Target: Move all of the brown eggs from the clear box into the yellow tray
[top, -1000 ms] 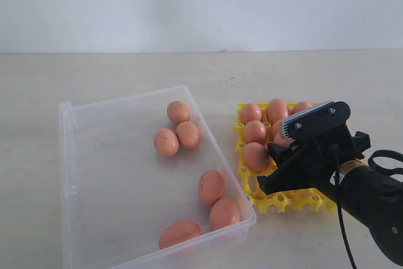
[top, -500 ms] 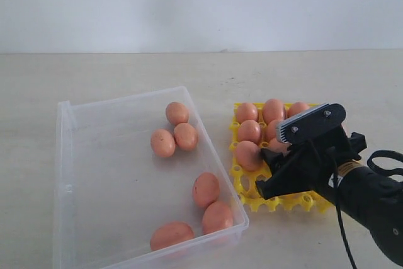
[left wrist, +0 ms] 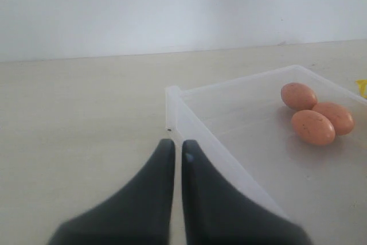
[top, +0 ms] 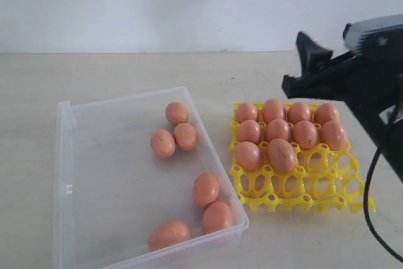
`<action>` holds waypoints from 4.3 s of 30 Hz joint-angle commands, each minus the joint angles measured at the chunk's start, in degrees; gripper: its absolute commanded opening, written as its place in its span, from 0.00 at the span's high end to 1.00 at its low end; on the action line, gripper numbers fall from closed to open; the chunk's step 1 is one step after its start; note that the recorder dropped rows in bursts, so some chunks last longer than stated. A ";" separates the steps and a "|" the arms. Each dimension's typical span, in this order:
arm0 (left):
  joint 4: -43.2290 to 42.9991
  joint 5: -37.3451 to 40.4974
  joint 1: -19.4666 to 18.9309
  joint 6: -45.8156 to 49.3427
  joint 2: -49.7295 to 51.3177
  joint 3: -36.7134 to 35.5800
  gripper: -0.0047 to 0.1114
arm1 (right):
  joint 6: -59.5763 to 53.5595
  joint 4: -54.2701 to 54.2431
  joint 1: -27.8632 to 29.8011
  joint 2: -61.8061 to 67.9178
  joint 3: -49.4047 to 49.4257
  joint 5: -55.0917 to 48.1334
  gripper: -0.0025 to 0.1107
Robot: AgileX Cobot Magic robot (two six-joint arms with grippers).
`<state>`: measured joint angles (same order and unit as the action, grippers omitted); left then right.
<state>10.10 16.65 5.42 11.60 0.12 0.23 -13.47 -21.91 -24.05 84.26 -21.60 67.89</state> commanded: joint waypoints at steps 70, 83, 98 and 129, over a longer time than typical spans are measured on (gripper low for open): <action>-0.10 -0.41 0.31 0.03 -0.12 -0.23 0.92 | 22.26 32.71 0.03 -10.31 -22.77 -80.44 0.98; -0.10 -0.41 0.31 0.03 -0.12 -0.23 0.92 | -16.47 -13.46 0.03 16.58 -55.71 -123.94 0.98; -0.10 -0.41 0.31 0.03 -0.12 -0.23 0.92 | -27.28 -13.25 -13.15 30.47 -56.52 -80.00 0.54; -0.10 -0.41 0.31 0.03 -0.12 -0.23 0.92 | -17.75 8.00 -13.04 25.84 -57.39 -94.58 0.55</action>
<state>10.10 16.65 5.42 11.60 0.12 0.23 -39.03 -21.85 -37.17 112.30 -78.14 -23.11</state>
